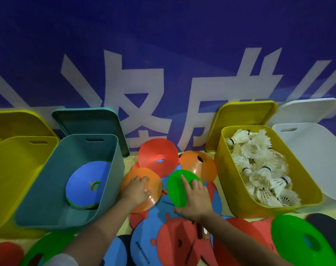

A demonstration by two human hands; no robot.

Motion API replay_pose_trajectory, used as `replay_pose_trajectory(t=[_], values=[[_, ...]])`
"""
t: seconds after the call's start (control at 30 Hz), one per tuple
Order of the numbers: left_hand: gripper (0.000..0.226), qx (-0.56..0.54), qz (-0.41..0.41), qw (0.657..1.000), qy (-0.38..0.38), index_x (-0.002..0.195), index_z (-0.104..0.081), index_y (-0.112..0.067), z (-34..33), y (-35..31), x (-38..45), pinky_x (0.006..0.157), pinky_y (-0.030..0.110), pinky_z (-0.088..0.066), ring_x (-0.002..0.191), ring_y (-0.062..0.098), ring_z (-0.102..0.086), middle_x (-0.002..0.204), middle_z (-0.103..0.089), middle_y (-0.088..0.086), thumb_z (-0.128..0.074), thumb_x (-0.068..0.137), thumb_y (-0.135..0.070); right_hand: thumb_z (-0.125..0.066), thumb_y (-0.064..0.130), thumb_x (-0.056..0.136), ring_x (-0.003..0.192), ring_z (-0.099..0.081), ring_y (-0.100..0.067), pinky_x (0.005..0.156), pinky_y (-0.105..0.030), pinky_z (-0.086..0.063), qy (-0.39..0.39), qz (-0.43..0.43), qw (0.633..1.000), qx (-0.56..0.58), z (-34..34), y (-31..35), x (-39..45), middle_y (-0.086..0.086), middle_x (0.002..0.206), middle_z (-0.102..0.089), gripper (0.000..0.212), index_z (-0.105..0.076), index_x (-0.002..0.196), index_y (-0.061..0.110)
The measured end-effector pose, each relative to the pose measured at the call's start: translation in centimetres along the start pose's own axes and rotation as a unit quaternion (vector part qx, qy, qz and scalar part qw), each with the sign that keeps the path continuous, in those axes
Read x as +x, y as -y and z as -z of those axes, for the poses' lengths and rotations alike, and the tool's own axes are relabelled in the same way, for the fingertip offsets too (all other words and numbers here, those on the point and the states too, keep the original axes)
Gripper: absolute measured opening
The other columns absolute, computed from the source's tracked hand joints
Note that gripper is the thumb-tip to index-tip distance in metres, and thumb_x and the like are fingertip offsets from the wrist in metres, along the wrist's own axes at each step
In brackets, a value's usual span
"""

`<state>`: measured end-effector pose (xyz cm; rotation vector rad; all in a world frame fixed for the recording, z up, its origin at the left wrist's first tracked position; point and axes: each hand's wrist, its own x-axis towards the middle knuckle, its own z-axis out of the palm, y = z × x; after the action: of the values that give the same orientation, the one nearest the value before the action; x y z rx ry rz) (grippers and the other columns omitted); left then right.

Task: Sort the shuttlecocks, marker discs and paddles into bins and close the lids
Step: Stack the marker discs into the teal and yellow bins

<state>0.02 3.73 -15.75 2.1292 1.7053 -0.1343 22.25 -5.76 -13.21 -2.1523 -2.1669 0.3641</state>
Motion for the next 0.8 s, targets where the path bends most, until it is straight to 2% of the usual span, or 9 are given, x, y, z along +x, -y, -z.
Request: replay_pose_trajectory(t=[0.07,0.17,0.23,0.33,0.5,0.6,0.67,0.7,0.8], values=[[0.064,-0.032,0.005,0.999,-0.011,0.139,-0.039,-0.026,0.3,-0.1,-1.1,0.101,0.034,-0.038,0.124,0.028,-0.043,0.134,-0.045,0.010,-0.058,0.083,-0.049,-0.047,0.071,0.062,0.122,-0.037,-0.027,0.101,-0.036,-0.033,-0.007,-0.009,1.000,0.017,0.9,-0.3,-0.5,-0.008,0.128,-0.040,0.107,-0.013,0.152,0.025],[0.096,-0.100,0.023,0.995,0.001,0.144,-0.030,-0.033,1.4,-0.8,-3.3,0.106,0.040,-0.037,0.133,0.029,-0.034,0.139,-0.036,0.010,-0.057,0.064,-0.077,-0.046,0.066,0.070,0.115,-0.047,-0.027,0.094,-0.036,-0.041,-0.068,-0.058,0.987,0.137,2.1,-1.0,-0.9,-0.010,0.123,-0.046,0.090,-0.029,0.148,0.025],[0.114,-0.149,0.022,0.988,0.036,0.150,-0.013,-0.035,1.8,-1.4,-4.6,0.112,0.044,-0.029,0.141,0.031,-0.018,0.149,-0.021,0.011,-0.062,0.057,-0.079,-0.056,0.053,0.082,0.111,-0.050,-0.026,0.091,-0.035,-0.043,-0.108,-0.104,0.956,0.252,3.1,-1.4,-1.3,-0.011,0.123,-0.048,0.074,-0.033,0.146,0.024],[0.123,-0.171,0.010,0.984,0.056,0.150,0.004,-0.039,2.1,-2.6,-6.3,0.114,0.045,-0.024,0.145,0.031,-0.006,0.155,-0.008,0.009,-0.071,0.058,-0.072,-0.052,0.036,0.095,0.107,-0.050,-0.021,0.085,-0.031,-0.039,-0.136,-0.175,0.889,0.400,4.5,-1.4,-1.9,-0.009,0.131,-0.047,0.055,-0.036,0.145,0.021],[0.101,-0.261,0.012,0.965,-0.003,0.150,-0.007,-0.038,0.6,-3.7,-7.1,0.107,0.037,-0.031,0.142,0.026,-0.019,0.152,-0.018,0.004,-0.070,0.072,-0.054,-0.041,0.041,0.099,0.116,-0.052,-0.021,0.092,-0.036,-0.043,-0.157,-0.224,0.818,0.507,4.2,-2.2,-2.6,-0.003,0.130,-0.054,0.045,-0.044,0.139,0.021],[0.071,-0.434,-0.022,0.901,-0.022,0.138,-0.022,-0.057,0.2,-4.1,-7.1,0.106,0.031,-0.033,0.136,0.011,-0.030,0.145,-0.030,-0.020,-0.059,0.078,-0.046,-0.033,0.032,0.102,0.095,-0.055,-0.016,0.074,-0.024,-0.045,-0.162,-0.243,0.787,0.544,4.2,-2.5,-3.4,-0.002,0.103,-0.061,0.033,-0.056,0.116,0.013],[0.058,-0.476,-0.053,0.877,-0.033,0.127,-0.031,-0.058,0.9,-4.8,-7.9,0.097,0.021,-0.034,0.125,-0.001,-0.035,0.128,-0.035,-0.035,-0.048,0.075,-0.040,-0.032,0.019,0.103,0.078,-0.052,-0.016,0.063,-0.020,-0.040,-0.155,-0.259,0.787,0.537,3.7,-2.7,-3.9,-0.003,0.082,-0.055,0.030,-0.056,0.090,0.009],[0.060,-0.488,-0.060,0.870,-0.037,0.130,-0.033,-0.050,1.3,-5.1,-8.3,0.092,0.017,-0.035,0.121,-0.001,-0.036,0.128,-0.035,-0.033,-0.045,0.072,-0.040,-0.033,0.017,0.103,0.076,-0.050,-0.019,0.062,-0.024,-0.039,-0.133,-0.266,0.797,0.526,3.0,-2.9,-3.9,-0.004,0.079,-0.053,0.030,-0.055,0.085,0.009],[0.073,-0.509,-0.034,0.859,-0.051,0.146,-0.031,-0.025,1.5,-4.6,-8.8,0.090,0.017,-0.039,0.124,0.009,-0.040,0.140,-0.035,-0.011,-0.036,0.074,-0.038,-0.040,0.019,0.097,0.090,-0.055,-0.026,0.068,-0.029,-0.036,-0.067,-0.264,0.836,0.477,0.7,-3.1,-4.3,-0.008,0.092,-0.058,0.023,-0.060,0.102,0.007]])
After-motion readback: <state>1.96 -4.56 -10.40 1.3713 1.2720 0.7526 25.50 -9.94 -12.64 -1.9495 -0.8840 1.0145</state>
